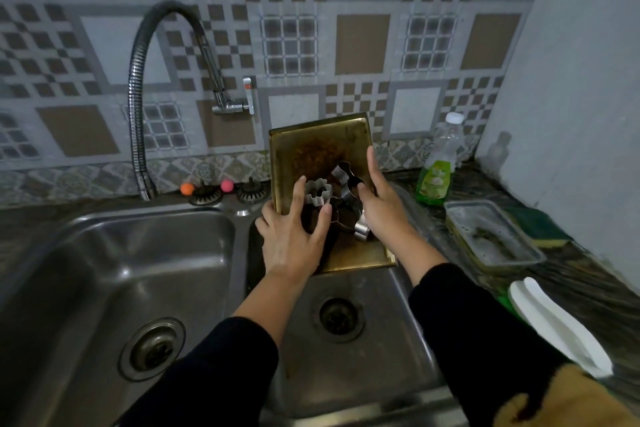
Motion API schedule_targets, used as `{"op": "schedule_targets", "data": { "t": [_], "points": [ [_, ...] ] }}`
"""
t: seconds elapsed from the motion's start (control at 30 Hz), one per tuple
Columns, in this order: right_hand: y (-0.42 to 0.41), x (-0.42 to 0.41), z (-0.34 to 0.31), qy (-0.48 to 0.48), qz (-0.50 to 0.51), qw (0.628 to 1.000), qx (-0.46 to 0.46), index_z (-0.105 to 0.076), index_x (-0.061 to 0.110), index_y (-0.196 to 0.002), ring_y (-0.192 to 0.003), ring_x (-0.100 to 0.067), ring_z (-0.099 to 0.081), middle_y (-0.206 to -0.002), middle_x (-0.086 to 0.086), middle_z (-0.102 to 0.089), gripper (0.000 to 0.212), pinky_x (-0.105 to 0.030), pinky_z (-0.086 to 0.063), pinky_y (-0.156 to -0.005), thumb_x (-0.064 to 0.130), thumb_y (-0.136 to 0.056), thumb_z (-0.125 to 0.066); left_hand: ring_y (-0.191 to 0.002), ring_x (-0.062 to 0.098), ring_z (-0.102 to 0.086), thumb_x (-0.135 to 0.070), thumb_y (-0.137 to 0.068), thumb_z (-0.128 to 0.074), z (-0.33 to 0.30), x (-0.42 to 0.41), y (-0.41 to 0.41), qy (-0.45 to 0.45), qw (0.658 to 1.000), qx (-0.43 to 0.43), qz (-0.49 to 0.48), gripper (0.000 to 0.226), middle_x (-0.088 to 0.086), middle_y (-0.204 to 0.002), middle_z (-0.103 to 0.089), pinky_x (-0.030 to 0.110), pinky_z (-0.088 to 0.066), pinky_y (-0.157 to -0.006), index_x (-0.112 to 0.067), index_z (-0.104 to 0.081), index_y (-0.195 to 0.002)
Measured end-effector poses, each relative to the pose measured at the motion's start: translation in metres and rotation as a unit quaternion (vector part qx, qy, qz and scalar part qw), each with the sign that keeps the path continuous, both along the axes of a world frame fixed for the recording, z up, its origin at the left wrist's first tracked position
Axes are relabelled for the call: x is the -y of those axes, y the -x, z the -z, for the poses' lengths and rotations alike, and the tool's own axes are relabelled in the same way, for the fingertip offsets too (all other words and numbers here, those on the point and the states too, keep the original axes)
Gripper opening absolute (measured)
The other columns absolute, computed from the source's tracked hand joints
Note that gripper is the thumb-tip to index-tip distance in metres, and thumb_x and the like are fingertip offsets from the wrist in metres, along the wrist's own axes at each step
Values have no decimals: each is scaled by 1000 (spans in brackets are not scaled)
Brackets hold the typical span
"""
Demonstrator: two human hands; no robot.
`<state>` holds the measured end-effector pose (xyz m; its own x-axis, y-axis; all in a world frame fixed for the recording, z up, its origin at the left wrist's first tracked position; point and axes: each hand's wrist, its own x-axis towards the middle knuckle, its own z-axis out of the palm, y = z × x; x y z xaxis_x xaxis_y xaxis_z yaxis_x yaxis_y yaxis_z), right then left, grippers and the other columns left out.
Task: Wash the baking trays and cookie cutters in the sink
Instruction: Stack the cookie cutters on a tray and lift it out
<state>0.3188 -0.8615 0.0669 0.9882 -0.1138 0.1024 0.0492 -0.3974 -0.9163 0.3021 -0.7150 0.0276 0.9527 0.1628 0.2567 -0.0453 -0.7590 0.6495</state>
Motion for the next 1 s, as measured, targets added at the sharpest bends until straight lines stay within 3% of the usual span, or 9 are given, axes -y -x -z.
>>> {"op": "schedule_targets", "data": {
  "t": [0.07,0.17,0.3,0.4,0.57,0.8,0.87,1.0],
  "points": [
    [0,-3,-13,20,-3,999,29,1,62,-141,-116,-11,-46,-157,3,-21,63,-13,-37,-60,28,-103,-36,-132,37,-20,-74,-84,-27,-7,0,1,30,999,25,2,63,17,-148,-16,50,-38,-96,-61,-4,-141],
    [2,-8,-37,60,-10,995,78,3,65,-139,-89,-9,-49,-150,3,-31,64,-23,-42,-68,27,-103,-34,-135,34,-17,-68,-88,-31,-18,2,2,73,995,65,-6,59,18,-150,-14,51,-36,-97,-59,-7,-141],
    [5,-13,-67,129,-18,984,123,6,63,-139,-101,-20,-56,-147,1,-35,64,-17,-35,-63,26,-103,-32,-136,37,-16,-73,-85,-26,-29,8,2,146,984,105,-17,60,20,-148,-17,53,-35,-97,-60,-8,-141],
    [10,-16,-83,185,-15,970,156,9,61,-140,-86,-19,-60,-144,-4,-38,68,-22,-44,-67,24,-103,-34,-139,37,-13,-75,-84,-23,-38,11,5,186,976,111,-19,61,19,-150,-14,54,-35,-97,-59,-8,-142],
    [21,-23,-94,200,-28,965,166,9,64,-138,-123,-26,-47,-155,2,-26,74,-35,-38,-94,23,-101,-40,-140,33,-10,-73,-82,-24,-50,5,14,207,971,116,-14,64,17,-151,-13,56,-33,-99,-57,-13,-143],
    [35,-40,-100,184,-10,969,164,8,67,-136,-120,-21,-49,-153,2,-25,78,-30,-37,-90,23,-100,-45,-138,31,-13,-71,-86,-31,-54,-15,21,201,971,130,5,60,17,-149,-16,53,-35,-97,-56,-16,-142],
    [40,-46,-104,204,4,964,171,9,67,-136,-109,-21,-55,-151,-1,-28,78,-34,-44,-92,24,-100,-45,-137,33,-15,-77,-83,-28,-55,-19,22,208,969,135,18,63,17,-148,-17,52,-34,-96,-57,-14,-141],
    [51,-54,-118,248,20,950,188,12,65,-136,-87,-16,-60,-149,-7,-31,79,-36,-52,-80,24,-100,-44,-134,36,-22,-77,-79,-22,-60,-16,27,253,955,150,30,64,17,-146,-21,49,-31,-97,-58,-15,-141]
  ]
}}
